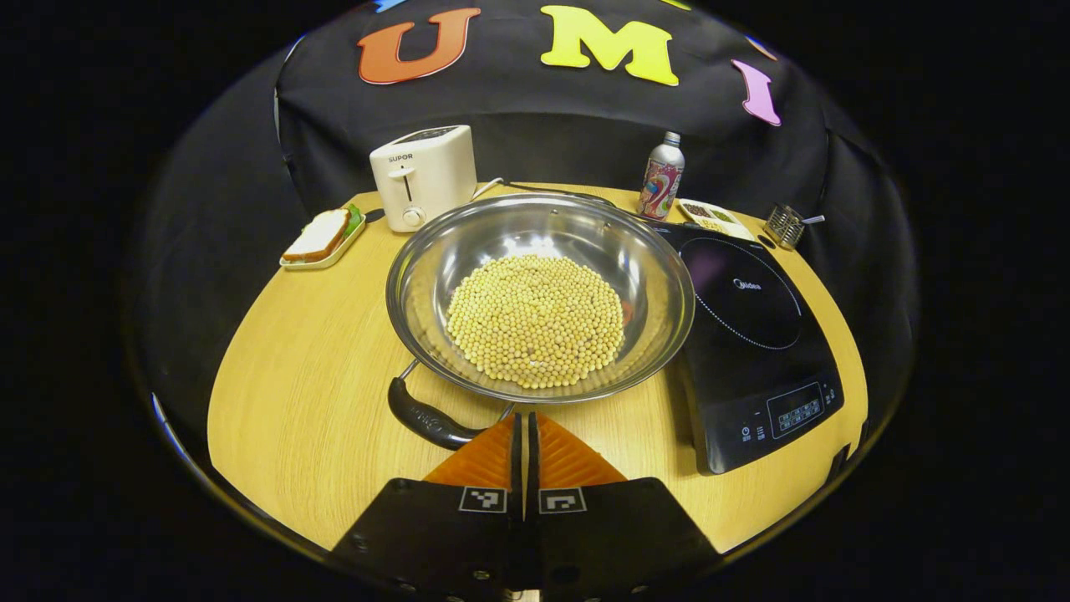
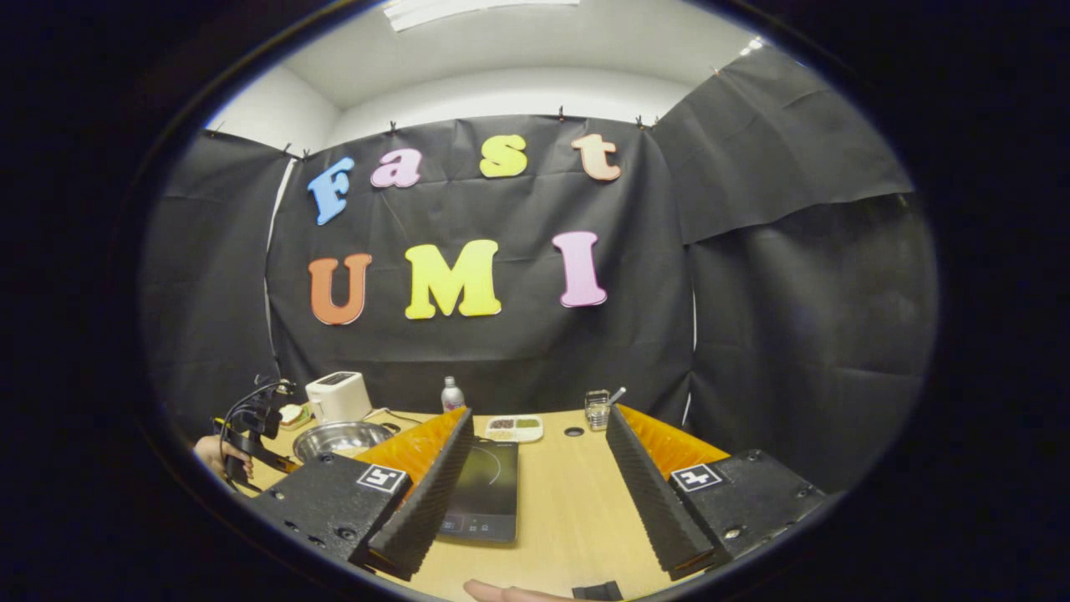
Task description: First push the handle of the pot to place it horizontally, then grasp the pot with both hands and set it on the induction cooktop.
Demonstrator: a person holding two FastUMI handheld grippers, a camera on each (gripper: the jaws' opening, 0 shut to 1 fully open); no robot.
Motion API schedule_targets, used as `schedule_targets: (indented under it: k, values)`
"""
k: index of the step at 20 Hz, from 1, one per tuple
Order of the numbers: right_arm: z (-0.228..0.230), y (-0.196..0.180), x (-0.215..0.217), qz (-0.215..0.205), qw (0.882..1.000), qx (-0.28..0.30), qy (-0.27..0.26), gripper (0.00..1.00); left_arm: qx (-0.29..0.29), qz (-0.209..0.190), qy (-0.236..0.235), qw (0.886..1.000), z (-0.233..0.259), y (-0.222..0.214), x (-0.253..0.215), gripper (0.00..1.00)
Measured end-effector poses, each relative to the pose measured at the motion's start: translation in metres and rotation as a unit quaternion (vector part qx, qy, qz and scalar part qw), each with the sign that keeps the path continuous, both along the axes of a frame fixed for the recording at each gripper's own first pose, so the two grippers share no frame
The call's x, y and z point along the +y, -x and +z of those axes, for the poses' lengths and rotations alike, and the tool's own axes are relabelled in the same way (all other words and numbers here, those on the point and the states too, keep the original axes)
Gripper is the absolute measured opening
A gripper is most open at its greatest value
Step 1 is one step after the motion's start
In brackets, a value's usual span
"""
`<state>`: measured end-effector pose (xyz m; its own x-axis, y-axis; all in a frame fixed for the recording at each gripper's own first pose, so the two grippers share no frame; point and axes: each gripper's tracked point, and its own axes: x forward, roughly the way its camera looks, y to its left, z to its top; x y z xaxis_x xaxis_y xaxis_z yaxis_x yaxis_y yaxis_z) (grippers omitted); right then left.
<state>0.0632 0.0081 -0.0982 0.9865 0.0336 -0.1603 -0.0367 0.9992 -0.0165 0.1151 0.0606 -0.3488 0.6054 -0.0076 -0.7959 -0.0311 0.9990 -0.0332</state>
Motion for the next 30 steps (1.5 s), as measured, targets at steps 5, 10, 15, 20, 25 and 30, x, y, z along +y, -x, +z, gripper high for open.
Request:
schedule_targets:
  k: [5, 10, 15, 20, 25, 30]
  values:
    - [-0.005, -0.014, 0.002, -0.013, 1.000, 0.014, 0.002, 1.00, -0.001, -0.002, -0.007, 1.000, -0.001, 0.002, 0.012, 0.00]
    - [-0.010, -0.030, 0.017, 0.002, 1.000, 0.011, 0.005, 1.00, 0.009, 0.011, -0.007, 1.000, -0.005, -0.003, 0.029, 0.00]
    - [-0.021, -0.054, 0.035, 0.032, 0.999, 0.012, 0.010, 0.97, 0.021, 0.030, -0.016, 0.999, -0.008, -0.012, 0.055, 0.11]
    - [-0.025, -0.082, 0.043, 0.040, 0.999, 0.018, 0.016, 1.00, 0.033, 0.053, -0.040, 0.997, -0.013, -0.030, 0.086, 0.11]
    - [-0.025, -0.100, 0.053, 0.043, 0.999, 0.023, 0.022, 0.97, 0.045, 0.071, -0.015, 0.996, -0.021, -0.049, 0.105, 0.00]
    - [-0.029, -0.112, 0.062, 0.040, 0.998, 0.030, 0.033, 0.97, 0.047, 0.080, -0.009, 0.996, -0.024, -0.069, 0.122, 0.00]
